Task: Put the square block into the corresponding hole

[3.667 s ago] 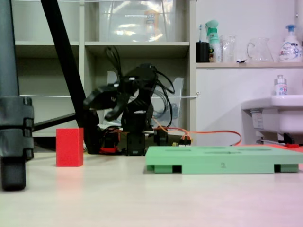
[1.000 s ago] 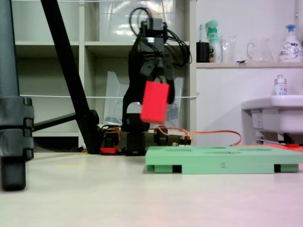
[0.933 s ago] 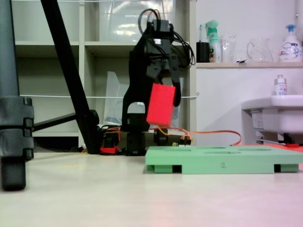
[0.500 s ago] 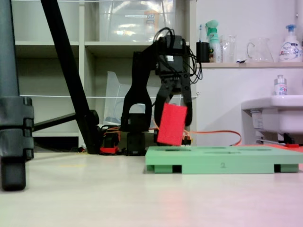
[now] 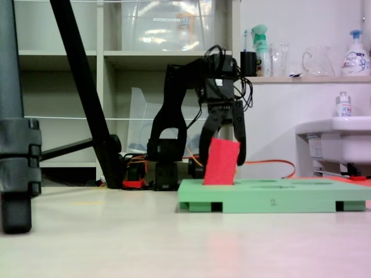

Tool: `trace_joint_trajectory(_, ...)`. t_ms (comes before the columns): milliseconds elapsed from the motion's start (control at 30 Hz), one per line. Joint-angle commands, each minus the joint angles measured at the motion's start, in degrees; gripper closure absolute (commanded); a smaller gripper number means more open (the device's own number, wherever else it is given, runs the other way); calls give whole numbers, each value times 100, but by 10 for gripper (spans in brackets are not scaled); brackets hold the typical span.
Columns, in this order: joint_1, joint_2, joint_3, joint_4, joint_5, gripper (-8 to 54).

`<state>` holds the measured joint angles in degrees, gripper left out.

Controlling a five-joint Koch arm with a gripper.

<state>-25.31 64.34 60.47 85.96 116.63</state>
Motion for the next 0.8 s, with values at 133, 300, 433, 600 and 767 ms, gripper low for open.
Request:
trace_joint_trajectory(133, -185, -220, -308, -281, 97, 237)
trace_joint_trajectory(300, -211, -448, -316, -334, 79, 36)
trace_joint_trajectory(433, -176, -158, -264, -264, 9, -6)
trace_joint_trajectory(600, 18, 993, -281, -53, -299, -5)
trace_joint_trajectory(767, 272, 2232, -316, 396, -2224, -3)
